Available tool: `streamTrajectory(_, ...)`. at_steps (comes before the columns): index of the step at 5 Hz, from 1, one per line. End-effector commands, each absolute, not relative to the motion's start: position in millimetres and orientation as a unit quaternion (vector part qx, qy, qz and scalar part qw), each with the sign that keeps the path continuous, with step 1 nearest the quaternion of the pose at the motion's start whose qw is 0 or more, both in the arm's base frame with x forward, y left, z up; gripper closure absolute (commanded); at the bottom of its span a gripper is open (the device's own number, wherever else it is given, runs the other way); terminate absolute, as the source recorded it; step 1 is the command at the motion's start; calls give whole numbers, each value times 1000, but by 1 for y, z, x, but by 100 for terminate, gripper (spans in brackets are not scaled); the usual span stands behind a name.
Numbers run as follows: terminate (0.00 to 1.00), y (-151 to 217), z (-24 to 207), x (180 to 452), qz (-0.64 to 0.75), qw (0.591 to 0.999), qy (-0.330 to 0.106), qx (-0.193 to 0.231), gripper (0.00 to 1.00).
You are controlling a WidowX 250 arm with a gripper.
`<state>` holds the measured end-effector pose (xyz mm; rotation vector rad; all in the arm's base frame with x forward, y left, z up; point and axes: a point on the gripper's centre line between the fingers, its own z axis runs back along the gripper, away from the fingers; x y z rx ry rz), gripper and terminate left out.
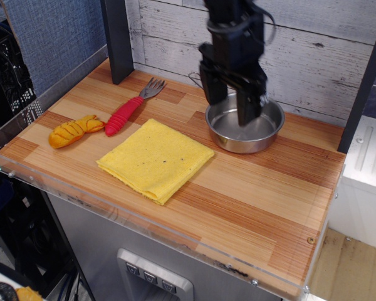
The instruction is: Put the pot above the napkin.
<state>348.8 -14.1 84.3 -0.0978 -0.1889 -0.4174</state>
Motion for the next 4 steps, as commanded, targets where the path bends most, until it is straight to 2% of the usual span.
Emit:
streamTrajectory(1, 0, 11, 137, 324, -105, 988, -109, -10, 0)
streamTrajectory(3, 0, 24, 145, 314, -41, 998, -45, 13, 0)
streamTrajectory(4, 0, 24, 145, 314, -41, 998, -45, 13, 0)
